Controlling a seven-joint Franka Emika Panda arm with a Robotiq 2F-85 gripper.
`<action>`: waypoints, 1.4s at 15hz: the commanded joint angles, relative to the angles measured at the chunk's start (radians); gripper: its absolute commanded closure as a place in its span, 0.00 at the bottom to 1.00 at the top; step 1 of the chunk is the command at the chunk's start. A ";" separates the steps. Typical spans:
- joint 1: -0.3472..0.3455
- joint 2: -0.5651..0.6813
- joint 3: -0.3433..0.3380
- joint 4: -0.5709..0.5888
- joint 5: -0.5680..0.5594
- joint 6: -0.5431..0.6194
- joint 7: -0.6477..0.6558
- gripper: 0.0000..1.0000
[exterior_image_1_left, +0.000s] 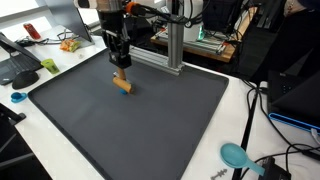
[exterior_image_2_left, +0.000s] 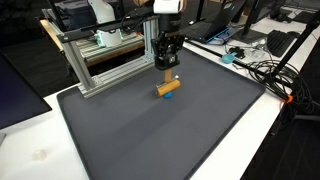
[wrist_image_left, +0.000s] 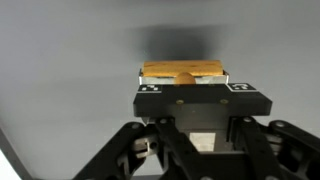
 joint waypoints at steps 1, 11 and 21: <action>0.012 0.037 -0.011 0.038 -0.022 -0.003 0.024 0.78; 0.018 0.112 -0.015 0.083 -0.024 -0.028 0.028 0.78; 0.014 0.137 -0.011 0.106 -0.013 -0.052 0.017 0.78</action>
